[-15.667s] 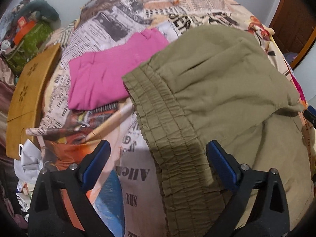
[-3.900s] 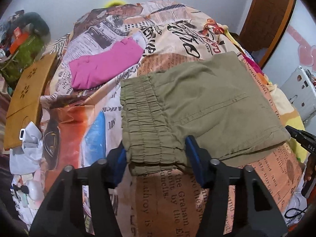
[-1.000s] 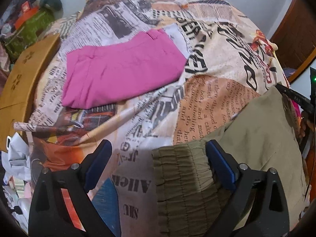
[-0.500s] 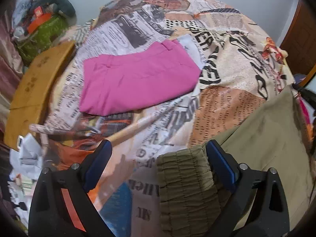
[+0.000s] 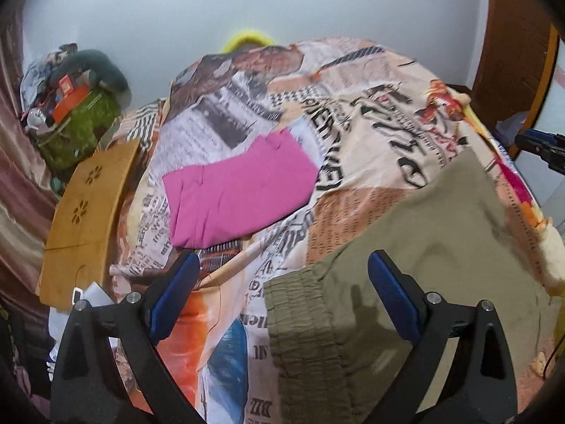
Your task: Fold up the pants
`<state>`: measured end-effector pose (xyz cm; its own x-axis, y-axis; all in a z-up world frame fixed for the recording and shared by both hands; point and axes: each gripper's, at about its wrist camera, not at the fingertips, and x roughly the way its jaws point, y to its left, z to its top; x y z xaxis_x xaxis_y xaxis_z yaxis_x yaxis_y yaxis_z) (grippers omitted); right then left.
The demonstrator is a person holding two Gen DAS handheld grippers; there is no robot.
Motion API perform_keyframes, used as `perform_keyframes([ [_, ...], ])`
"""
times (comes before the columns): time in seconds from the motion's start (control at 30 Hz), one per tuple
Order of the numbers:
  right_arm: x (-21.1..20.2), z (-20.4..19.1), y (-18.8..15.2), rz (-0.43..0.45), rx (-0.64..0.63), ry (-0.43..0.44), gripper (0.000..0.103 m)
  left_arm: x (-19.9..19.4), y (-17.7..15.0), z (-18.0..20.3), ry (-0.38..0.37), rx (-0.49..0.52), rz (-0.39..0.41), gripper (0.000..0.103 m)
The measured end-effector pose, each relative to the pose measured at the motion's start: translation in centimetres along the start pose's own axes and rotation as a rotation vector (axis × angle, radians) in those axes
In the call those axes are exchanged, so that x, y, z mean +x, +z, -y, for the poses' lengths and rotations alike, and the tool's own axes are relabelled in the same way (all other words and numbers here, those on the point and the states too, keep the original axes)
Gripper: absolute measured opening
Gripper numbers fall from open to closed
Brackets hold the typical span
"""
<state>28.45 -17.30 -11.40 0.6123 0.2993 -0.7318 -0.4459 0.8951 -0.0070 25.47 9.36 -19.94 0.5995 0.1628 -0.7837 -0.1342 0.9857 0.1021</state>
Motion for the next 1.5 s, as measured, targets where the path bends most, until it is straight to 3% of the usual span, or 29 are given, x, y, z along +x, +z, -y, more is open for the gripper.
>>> perform_keyframes([
  [0.13, -3.1, -2.4, -0.3, 0.060, 0.010, 0.097, 0.068, -1.5, 0.5, 0.5, -0.028, -0.001, 0.021, 0.097],
  [0.27, -4.2, -4.8, -1.2, 0.052, 0.013, 0.179, 0.071, -2.5, 0.9, 1.0, -0.047, 0.004, 0.037, 0.099],
  [0.43, -2.9, -7.3, -2.3, 0.003, -0.035, 0.202, 0.082, -1.6, 1.0, 1.9, -0.084, 0.016, 0.009, 0.100],
  [0.6, 0.2, -8.2, -3.0, -0.095, -0.012, 0.219, 0.082, 1.9, 0.9, 2.7, -0.108, 0.026, -0.082, 0.100],
  [0.8, 4.4, -8.6, -4.1, -0.236, 0.033, 0.237, 0.082, 6.6, 0.6, 3.1, -0.194, -0.012, -0.239, 0.100],
  [0.97, 7.4, -9.6, -5.3, -0.340, 0.003, 0.248, 0.082, 9.2, -0.4, 3.7, -0.197, -0.005, -0.322, 0.100],
  [1.03, 8.0, -10.2, -5.9, -0.379, -0.026, 0.254, 0.082, 9.8, -0.9, 4.1, -0.184, 0.019, -0.338, 0.100],
  [1.23, 6.9, -10.5, -6.4, -0.384, -0.076, 0.241, 0.082, 8.7, -1.2, 5.2, -0.134, 0.101, -0.313, 0.100],
  [1.5, 4.6, -10.2, -7.7, -0.376, -0.119, 0.189, 0.082, 6.8, -2.6, 4.6, -0.141, 0.073, -0.307, 0.100],
])
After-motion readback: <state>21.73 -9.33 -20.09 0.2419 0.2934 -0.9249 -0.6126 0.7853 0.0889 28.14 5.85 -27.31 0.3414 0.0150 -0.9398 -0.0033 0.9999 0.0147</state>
